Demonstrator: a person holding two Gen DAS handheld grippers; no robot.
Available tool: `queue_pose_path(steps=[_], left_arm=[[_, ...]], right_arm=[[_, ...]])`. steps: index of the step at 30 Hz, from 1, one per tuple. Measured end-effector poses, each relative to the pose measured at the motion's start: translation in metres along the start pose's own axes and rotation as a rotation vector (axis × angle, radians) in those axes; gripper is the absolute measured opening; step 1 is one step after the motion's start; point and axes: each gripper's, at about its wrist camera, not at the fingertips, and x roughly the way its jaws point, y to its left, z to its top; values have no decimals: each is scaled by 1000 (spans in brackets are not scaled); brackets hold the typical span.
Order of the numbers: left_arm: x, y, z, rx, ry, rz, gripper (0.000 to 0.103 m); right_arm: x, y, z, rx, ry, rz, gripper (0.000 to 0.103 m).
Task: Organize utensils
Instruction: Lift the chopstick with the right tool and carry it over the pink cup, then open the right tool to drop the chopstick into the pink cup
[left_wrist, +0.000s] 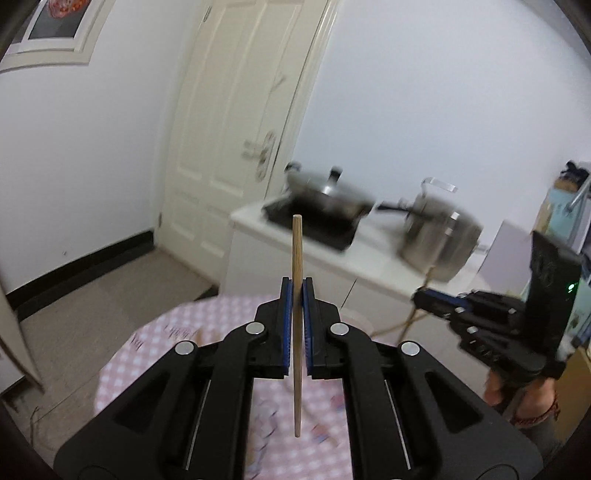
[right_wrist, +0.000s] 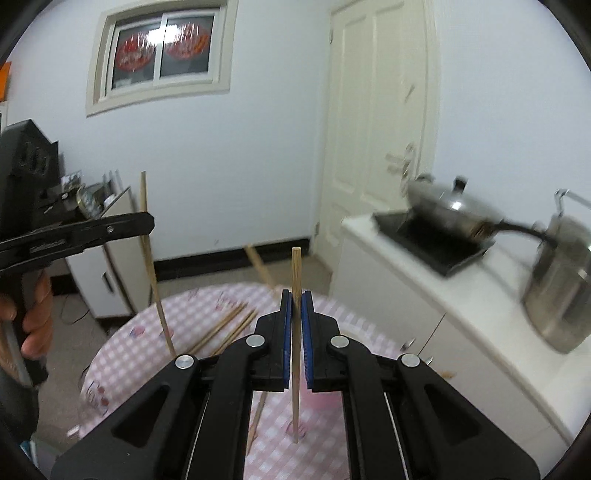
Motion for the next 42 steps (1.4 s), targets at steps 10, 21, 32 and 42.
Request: queue_pose_path(steps=[10, 21, 32, 42], left_arm=[[20, -39, 30, -76, -174, -96, 6], [69, -35, 3, -160, -233, -54, 6], [107, -47, -38, -67, -164, 15, 6], [123, -48, -52, -42, -45, -6, 7]], right_arm=[[-23, -9, 39, 41, -199, -45, 4], [-8, -31, 27, 65, -275, -147, 4], [14, -30, -13, 80, -250, -189, 4], [29, -29, -25, 89, -183, -181, 4]])
